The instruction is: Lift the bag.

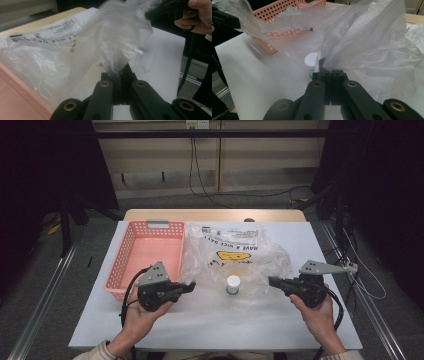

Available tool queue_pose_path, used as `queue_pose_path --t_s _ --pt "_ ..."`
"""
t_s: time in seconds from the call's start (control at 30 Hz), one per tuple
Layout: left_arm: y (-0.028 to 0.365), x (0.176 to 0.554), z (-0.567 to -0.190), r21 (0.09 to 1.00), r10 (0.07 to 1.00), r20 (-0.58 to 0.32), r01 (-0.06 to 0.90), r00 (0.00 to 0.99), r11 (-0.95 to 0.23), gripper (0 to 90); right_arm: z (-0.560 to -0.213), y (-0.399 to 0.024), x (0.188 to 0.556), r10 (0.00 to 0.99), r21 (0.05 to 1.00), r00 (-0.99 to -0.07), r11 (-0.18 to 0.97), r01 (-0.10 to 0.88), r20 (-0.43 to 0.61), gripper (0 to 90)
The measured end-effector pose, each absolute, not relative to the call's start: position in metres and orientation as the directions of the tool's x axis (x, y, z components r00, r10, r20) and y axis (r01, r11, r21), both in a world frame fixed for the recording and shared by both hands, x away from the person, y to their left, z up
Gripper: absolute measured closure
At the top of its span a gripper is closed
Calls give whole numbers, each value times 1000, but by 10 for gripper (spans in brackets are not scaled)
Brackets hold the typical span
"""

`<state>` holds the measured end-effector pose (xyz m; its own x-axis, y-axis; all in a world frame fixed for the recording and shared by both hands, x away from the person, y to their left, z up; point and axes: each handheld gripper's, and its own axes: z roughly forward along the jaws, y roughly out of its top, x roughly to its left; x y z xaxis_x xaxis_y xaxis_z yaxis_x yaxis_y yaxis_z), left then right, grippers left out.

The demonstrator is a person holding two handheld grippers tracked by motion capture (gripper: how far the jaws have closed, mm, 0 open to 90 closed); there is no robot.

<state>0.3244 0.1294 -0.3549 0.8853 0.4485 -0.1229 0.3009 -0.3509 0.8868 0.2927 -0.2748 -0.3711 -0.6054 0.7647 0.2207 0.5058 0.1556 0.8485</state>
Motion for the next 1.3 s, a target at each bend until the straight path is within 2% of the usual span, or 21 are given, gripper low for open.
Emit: queue_pose_path --t_s 0.47,0.7,0.93,1.3 --pt "134 347 -330 910 486 -127 297 864 -290 900 -345 -272 318 758 888 -622 133 440 195 900" --pt "127 351 -311 930 481 -120 268 868 -252 900 -323 -272 331 751 924 -630 74 376 197 900" --pt "132 363 -294 939 516 -142 279 845 -199 900 -305 -269 344 745 946 -636 21 323 201 900" --pt "135 373 -268 958 560 -78 217 825 -186 900 -269 -271 354 764 964 -630 36 262 143 900"
